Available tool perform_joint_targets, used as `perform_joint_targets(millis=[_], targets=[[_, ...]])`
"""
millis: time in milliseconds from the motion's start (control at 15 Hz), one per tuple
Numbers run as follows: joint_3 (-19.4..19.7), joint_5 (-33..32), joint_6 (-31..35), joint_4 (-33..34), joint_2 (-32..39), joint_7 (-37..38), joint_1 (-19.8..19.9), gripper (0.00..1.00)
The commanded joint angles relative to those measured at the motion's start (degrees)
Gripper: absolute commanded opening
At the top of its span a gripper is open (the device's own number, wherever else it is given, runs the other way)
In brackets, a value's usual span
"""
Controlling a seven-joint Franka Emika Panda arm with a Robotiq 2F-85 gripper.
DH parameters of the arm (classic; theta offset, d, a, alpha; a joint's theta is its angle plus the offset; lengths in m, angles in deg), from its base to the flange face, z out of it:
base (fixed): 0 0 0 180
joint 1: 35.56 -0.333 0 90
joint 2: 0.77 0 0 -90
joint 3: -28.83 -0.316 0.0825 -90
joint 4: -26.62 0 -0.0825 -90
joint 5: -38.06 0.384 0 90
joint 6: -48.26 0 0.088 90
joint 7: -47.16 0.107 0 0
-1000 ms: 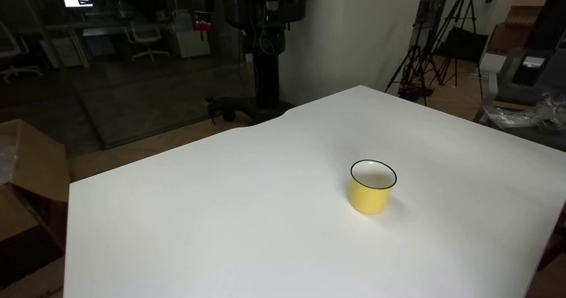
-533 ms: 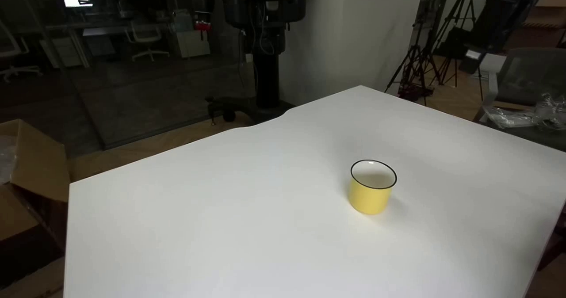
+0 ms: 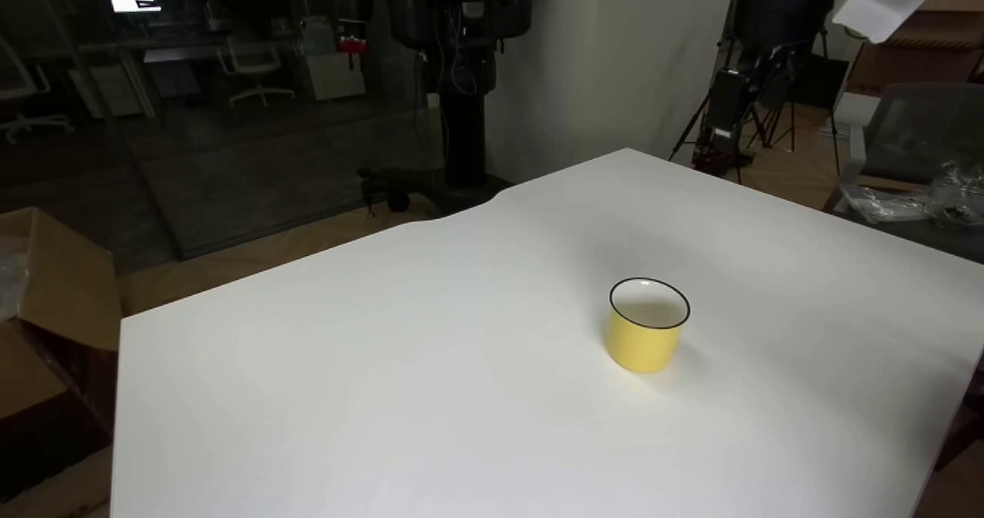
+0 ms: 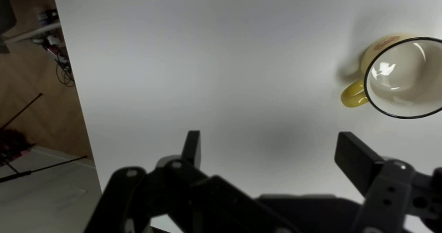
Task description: Move the yellow cup slightly to the front
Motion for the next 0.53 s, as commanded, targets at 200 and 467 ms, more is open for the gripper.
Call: perform_joint_targets(millis=[200, 467], targets=[[4.3, -1.1, 5.3, 0.5, 2.2, -4.6, -4.6, 1.0], [5.6, 3.1, 15.4, 0.6, 6.7, -18.2, -7.4, 1.0]])
